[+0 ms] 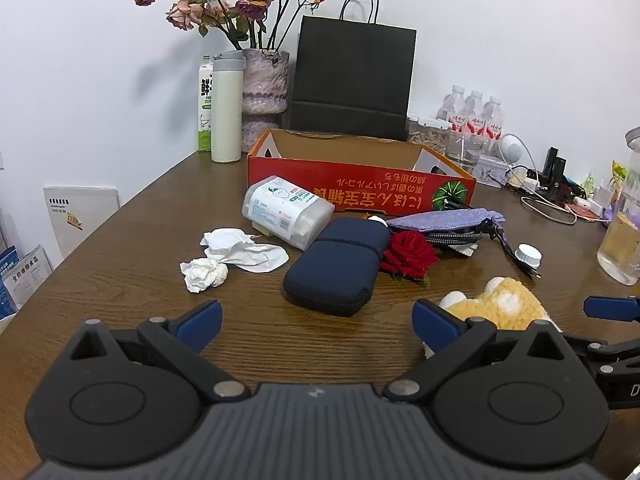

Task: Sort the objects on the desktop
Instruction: 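Move the right gripper onto the plush yellow-and-white dog toy and close it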

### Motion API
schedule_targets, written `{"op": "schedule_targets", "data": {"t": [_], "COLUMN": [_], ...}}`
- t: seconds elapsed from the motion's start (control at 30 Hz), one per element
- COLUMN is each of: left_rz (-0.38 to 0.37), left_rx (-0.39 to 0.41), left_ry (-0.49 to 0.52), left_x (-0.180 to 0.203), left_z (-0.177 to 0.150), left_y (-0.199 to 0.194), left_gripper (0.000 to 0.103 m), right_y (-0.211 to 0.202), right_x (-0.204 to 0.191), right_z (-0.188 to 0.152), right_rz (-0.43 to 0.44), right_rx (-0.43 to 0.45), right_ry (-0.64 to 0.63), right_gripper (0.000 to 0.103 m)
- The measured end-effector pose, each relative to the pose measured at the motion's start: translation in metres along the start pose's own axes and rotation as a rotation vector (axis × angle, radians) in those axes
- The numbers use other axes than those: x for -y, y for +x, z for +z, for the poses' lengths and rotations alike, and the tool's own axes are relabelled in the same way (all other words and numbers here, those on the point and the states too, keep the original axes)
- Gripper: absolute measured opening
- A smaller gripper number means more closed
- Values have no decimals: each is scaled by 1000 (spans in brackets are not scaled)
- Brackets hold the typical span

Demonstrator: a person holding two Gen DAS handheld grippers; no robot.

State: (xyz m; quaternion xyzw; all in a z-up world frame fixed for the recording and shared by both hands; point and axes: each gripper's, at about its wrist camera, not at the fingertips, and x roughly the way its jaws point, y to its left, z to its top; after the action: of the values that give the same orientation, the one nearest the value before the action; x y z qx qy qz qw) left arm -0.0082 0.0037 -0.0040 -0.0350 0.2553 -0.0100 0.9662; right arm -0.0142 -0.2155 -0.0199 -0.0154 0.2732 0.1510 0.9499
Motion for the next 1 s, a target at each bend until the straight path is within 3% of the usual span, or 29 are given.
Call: {"op": "schedule_targets", "data": {"t": [1.0], "left_rz": [3], "left_rx": [-3], "left_ry": [4], "left_x": [1], "left_z": [-2], "left_y": [2], "left_gripper": [103], "right_y": [1], "right_x": [0], "right_z": [-1], "right_rz": [5], "right_rx": [-14], "right_ry": [-3], "right_gripper": [103]}}
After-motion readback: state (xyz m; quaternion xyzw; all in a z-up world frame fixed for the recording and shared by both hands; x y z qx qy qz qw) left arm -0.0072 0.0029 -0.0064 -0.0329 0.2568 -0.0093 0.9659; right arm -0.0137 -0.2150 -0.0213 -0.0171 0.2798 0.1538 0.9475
